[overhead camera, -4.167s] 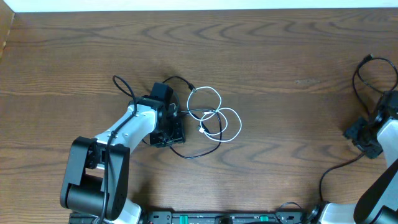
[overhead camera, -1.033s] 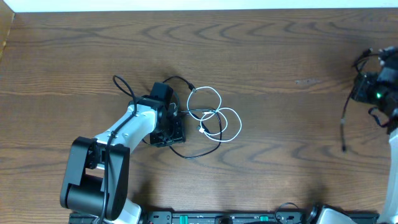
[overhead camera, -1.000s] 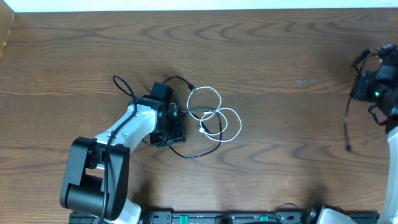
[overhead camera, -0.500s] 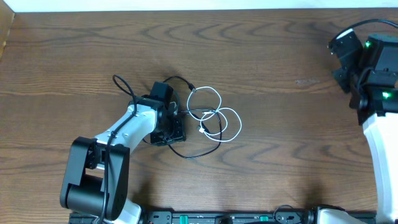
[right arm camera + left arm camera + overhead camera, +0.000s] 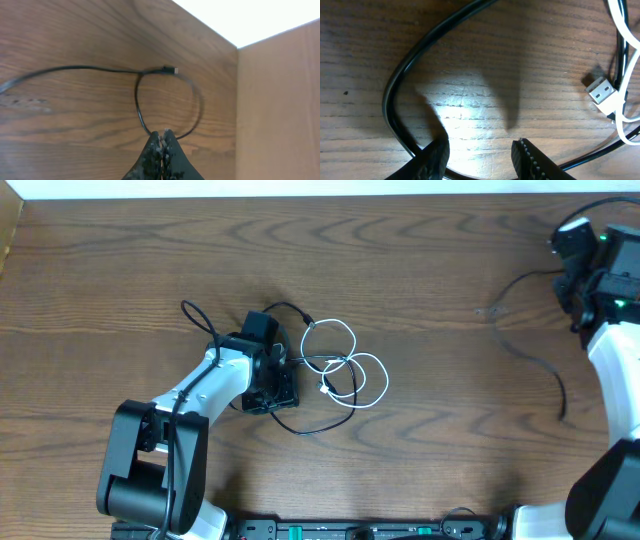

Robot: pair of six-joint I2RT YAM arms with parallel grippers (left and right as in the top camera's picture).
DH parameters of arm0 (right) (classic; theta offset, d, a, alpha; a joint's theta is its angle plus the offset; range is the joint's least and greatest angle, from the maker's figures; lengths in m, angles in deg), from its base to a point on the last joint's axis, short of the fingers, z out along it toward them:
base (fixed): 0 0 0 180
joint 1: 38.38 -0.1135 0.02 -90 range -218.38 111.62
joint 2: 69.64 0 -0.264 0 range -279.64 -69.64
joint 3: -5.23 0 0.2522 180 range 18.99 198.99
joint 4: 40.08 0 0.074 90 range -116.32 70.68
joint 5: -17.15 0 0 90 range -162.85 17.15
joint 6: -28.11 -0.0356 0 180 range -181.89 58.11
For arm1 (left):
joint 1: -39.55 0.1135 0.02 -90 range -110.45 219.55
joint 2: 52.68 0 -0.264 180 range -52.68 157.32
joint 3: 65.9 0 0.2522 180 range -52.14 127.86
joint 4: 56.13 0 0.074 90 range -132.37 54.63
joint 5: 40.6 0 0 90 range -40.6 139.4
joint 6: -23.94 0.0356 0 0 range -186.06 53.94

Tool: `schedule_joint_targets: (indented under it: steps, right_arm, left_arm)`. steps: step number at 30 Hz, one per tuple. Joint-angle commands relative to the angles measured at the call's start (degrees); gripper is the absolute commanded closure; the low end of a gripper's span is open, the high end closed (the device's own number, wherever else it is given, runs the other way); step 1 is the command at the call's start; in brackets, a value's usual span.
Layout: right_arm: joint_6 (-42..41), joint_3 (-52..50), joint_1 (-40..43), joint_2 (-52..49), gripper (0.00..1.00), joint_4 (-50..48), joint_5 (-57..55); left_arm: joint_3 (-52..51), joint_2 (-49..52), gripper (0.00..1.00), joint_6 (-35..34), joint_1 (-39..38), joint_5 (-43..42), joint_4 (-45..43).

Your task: Untangle cables

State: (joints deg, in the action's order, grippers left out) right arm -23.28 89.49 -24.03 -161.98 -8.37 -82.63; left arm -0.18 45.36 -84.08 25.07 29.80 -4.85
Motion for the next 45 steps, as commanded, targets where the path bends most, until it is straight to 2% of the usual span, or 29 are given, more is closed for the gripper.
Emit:
schedule_joint_targets:
  steps: [1, 5, 11, 13, 14, 16, 18, 20, 22, 24, 26, 27, 30, 34, 36, 45]
  right_arm:
    - [-3.76, 1.07, 3.63, -2.25, 0.99, -1.14, 3.54]
    - [-10.56, 1.07, 6.21, -4.00, 0.99, -0.37, 9.64]
    - [-21.73, 1.07, 5.90, -3.93, 0.76, 4.76, 25.14]
    - [-25.44, 1.07, 5.35, -3.93, 0.61, 9.07, 28.68]
    - [-26.69, 1.07, 5.03, -3.93, 0.58, 11.85, 30.45]
    - [-27.93, 1.05, 4.39, -3.93, 0.59, 18.45, 32.02]
    - [-29.24, 1.01, 3.91, -3.96, 0.62, 25.62, 30.95]
    - [-32.28, 0.96, 3.82, -3.96, 0.56, 32.13, 28.11]
    - [-35.76, 0.96, 3.80, -3.96, 0.55, 37.35, 22.93]
    - [-41.68, 0.96, 3.82, -3.96, 0.55, 41.68, 16.24]
    - [-49.92, 0.94, 3.82, -3.96, 0.50, 46.05, 9.66]
    - [-51.23, 0.85, 3.82, -3.96, 0.49, 46.77, 8.55]
    - [-52.83, -0.31, 3.82, -3.96, 0.42, 47.15, 7.65]
    - [-52.76, -3.72, 3.82, -3.96, 0.44, 45.51, 6.88]
    - [-52.76, -6.27, 3.82, -3.96, 0.50, 43.12, 6.88]
    - [-52.72, -18.82, 3.89, -3.96, 0.53, 28.46, 6.67]
  left_arm:
    - [-1.36, 0.44, 0.54, 0.11, -0.13, 0.79, -0.13]
    - [-1.36, 0.44, 0.54, -0.33, -0.13, 0.79, -0.11]
    - [-1.36, 0.44, 0.54, -0.33, -0.13, 0.79, -0.33]
    - [-1.36, 0.44, 0.54, -0.33, -0.13, 0.79, -0.31]
    - [-1.36, 0.44, 0.54, -0.33, -0.13, 0.79, -0.28]
    - [-1.36, 0.44, 0.54, -0.33, -0.13, 0.79, -0.28]
    - [-1.36, 0.44, 0.54, -0.33, -0.13, 0.79, -0.28]
    - [-1.36, 0.44, 0.54, -0.31, -0.13, 0.79, -0.11]
    - [-1.36, 0.44, 0.54, -0.31, -0.13, 0.79, 0.11]
    - [-1.36, 0.44, 0.54, -0.31, -0.13, 0.79, 0.33]
    - [-1.36, 0.44, 0.54, -0.31, -0.13, 0.79, 0.52]
    - [-1.36, 0.44, 0.54, -0.31, -0.13, 0.79, 0.57]
    - [-1.36, 0.44, 0.54, -0.31, -0.13, 0.79, 0.79]
    - [-1.36, 0.44, 0.54, -0.31, -0.13, 0.79, 0.96]
    - [-1.36, 0.44, 0.54, -0.31, -0.13, 0.79, 0.96]
    - [-1.36, 0.44, 0.54, -0.31, -0.13, 0.79, 0.96]
